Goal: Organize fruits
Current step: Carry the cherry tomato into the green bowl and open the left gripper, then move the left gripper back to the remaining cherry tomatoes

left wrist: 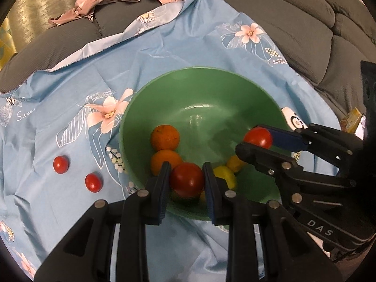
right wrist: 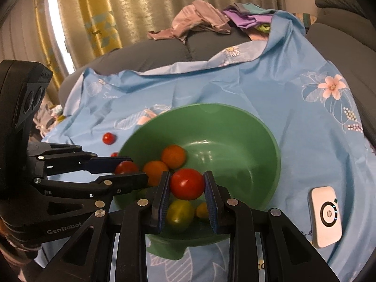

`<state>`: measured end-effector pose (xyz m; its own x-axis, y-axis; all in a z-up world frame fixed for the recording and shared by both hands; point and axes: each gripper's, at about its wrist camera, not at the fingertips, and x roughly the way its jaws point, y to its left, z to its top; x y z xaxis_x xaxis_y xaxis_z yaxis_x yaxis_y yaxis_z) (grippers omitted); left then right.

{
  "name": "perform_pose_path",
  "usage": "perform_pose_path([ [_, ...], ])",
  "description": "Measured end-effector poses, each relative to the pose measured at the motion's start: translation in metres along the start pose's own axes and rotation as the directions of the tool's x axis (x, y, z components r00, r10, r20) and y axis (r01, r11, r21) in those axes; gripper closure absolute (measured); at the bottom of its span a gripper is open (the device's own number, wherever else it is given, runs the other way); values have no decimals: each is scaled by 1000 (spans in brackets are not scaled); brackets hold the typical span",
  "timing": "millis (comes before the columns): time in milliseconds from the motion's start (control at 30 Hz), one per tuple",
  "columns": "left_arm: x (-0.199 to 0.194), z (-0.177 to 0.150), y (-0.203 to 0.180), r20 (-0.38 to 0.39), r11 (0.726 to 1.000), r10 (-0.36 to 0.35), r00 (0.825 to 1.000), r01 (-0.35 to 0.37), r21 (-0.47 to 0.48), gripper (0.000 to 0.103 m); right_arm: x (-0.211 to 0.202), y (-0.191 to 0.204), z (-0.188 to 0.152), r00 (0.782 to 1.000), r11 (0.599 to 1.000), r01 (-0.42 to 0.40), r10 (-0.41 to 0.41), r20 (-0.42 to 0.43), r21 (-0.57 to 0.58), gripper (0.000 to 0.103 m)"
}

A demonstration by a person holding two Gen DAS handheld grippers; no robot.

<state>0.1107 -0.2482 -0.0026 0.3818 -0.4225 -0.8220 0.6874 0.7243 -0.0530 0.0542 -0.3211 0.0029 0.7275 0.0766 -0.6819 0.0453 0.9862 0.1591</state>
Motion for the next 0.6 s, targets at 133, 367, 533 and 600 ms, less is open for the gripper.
perform_pose_path([
  [133, 6, -1, 3, -18, 1000, 15, 1000, -15, -6, 73, 4, -2, -2, 999, 1000, 29, -29, -19, 9, 73],
  [367, -4, -5, 5, 7, 1000, 24, 1000, -24, -14, 43, 0, -3, -2, 998, 998, 52, -52, -26, 21, 73],
  [533, -21, -20, 13, 13, 998, 48, 999, -48, -49, 28, -11, -2, -6, 998, 998, 54, -53, -16, 33, 72],
  [600, -27, -32, 21, 2, 995, 60, 998, -59, -76, 27, -15, -2, -8, 999, 998, 47, -46, -17, 42, 72],
])
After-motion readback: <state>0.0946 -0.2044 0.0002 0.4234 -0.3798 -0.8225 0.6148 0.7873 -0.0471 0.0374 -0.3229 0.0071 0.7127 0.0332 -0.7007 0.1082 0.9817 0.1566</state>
